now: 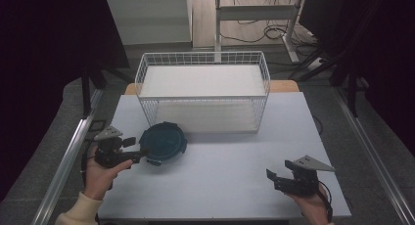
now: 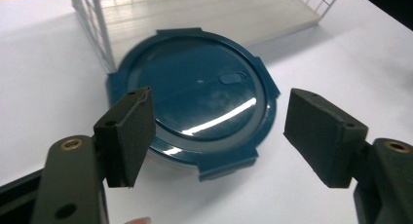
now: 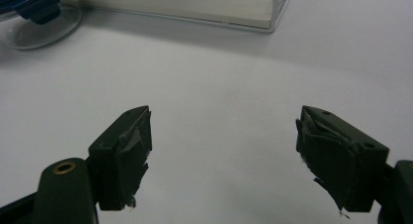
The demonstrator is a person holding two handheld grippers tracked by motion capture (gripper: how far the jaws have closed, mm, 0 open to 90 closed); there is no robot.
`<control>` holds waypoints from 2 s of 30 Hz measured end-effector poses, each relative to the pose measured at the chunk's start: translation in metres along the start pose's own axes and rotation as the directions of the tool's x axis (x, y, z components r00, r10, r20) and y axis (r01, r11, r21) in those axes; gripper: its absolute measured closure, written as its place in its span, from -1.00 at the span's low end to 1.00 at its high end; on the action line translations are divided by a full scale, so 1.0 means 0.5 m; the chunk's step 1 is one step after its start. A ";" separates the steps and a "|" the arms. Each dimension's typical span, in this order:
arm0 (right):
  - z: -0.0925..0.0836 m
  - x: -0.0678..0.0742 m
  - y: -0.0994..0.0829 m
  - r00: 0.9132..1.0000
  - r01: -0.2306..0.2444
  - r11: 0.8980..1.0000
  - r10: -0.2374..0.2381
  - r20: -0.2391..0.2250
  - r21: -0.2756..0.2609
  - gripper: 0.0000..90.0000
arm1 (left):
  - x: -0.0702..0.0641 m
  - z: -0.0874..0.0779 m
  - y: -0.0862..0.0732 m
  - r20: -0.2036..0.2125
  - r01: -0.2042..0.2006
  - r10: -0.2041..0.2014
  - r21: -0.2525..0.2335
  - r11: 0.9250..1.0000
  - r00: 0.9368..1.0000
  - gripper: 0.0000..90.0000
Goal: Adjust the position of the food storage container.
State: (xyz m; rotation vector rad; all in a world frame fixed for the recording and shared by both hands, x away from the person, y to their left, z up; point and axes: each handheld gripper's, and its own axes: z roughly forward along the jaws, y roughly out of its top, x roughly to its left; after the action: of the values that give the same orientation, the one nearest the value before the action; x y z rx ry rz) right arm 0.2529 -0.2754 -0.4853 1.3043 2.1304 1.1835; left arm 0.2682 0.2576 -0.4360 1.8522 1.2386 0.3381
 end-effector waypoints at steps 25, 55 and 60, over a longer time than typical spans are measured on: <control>0.005 -0.010 -0.004 0.999 -0.005 1.000 0.004 0.038 0.015 -0.54 | 0.106 0.035 0.049 -0.070 0.088 -0.083 0.068 0.994 0.994 0.06; 0.011 -0.006 -0.007 0.997 0.025 0.999 -0.027 0.068 0.030 -0.54 | 0.177 0.111 0.042 -0.102 0.155 -0.138 0.183 0.971 0.985 1.00; 0.012 -0.007 -0.008 0.997 0.026 0.999 -0.029 0.072 0.032 -0.54 | 0.176 0.139 0.037 -0.093 0.149 -0.131 0.224 0.963 0.987 1.00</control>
State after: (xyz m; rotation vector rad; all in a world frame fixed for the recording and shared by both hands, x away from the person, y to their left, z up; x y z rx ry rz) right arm 0.2563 -0.2764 -0.4923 1.3065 2.1157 1.0801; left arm 0.3647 0.2949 -0.4830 1.9464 1.5075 0.1966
